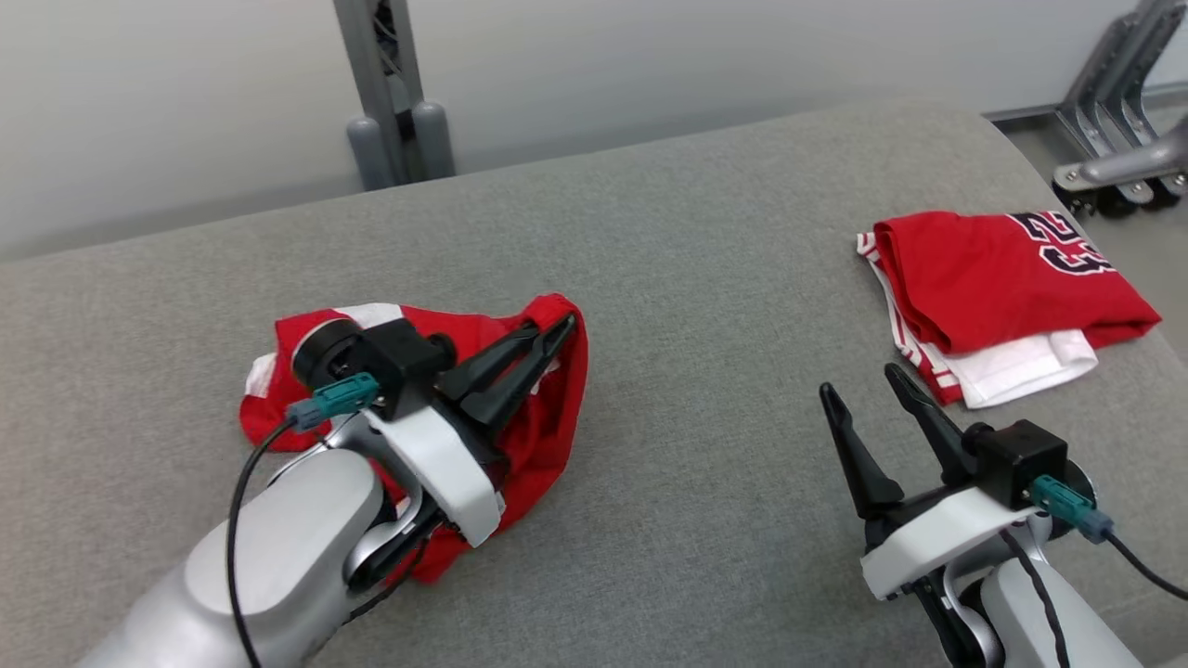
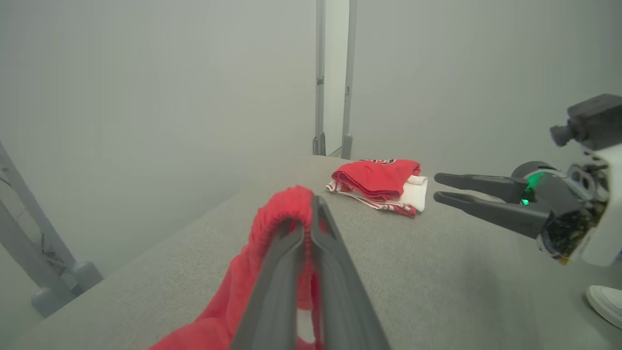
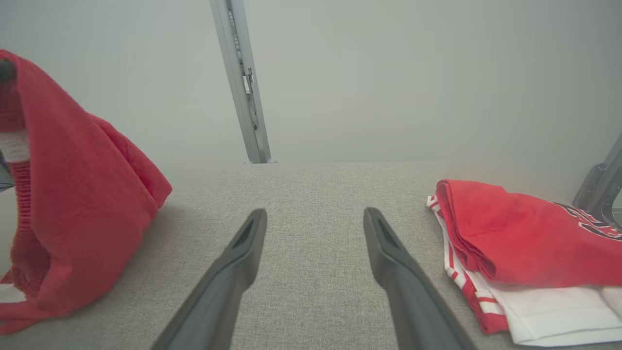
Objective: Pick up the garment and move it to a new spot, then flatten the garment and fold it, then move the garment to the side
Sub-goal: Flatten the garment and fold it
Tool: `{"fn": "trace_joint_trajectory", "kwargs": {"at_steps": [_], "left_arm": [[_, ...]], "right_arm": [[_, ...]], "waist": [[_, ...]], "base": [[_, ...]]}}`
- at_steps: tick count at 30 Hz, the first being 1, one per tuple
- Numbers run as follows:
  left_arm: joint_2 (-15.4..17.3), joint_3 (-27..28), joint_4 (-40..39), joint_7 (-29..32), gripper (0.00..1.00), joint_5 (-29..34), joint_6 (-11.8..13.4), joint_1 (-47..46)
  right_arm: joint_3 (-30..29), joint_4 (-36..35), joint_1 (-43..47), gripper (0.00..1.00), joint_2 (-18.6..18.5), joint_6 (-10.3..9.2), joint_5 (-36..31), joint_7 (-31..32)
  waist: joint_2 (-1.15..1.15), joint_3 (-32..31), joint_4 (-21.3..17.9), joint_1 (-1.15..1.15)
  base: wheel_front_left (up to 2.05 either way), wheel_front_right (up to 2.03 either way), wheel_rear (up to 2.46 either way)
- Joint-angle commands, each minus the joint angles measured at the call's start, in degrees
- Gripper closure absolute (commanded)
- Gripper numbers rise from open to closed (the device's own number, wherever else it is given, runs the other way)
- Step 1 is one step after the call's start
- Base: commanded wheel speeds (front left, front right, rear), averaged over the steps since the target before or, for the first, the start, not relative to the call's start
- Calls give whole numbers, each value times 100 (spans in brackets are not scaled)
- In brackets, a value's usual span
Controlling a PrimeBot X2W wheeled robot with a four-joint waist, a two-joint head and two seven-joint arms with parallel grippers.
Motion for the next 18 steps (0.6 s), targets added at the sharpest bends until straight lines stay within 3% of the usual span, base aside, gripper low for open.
{"fn": "trace_joint_trajectory", "kwargs": {"at_steps": [1, 14, 15, 16, 17, 18], "left_arm": [[-82, -172, 207, -55, 100, 11, -5, -237], [-855, -1488, 1866, -139, 100, 229, -5, -1408], [-913, -1533, 1944, -140, 95, 232, -5, -1444], [-957, -1576, 2018, -140, 53, 259, -5, -1472], [-1001, -1605, 2081, -140, 0, 288, -5, -1488], [-1041, -1624, 2148, -140, 0, 302, -5, -1486]], "right_arm": [[29, -7, -109, 0, 34, -3, 8, -1], [512, 7, -512, 0, 497, -3, 166, -1], [519, 16, -523, 0, 511, -3, 183, -1], [530, 29, -531, 0, 527, -3, 192, -1], [522, 37, -532, 0, 539, -3, 200, -1], [518, 49, -534, 0, 552, -3, 210, -1]], "waist": [[0, 323, -338, 0], [0, 1084, -1370, 0], [0, 1106, -1415, 0], [0, 1122, -1453, 0], [0, 1130, -1476, 0], [0, 1133, -1489, 0]], "base": [[0, 0, 0], [0, 0, 0], [0, 0, 0], [0, 0, 0], [0, 0, 0], [0, 0, 0]]}}
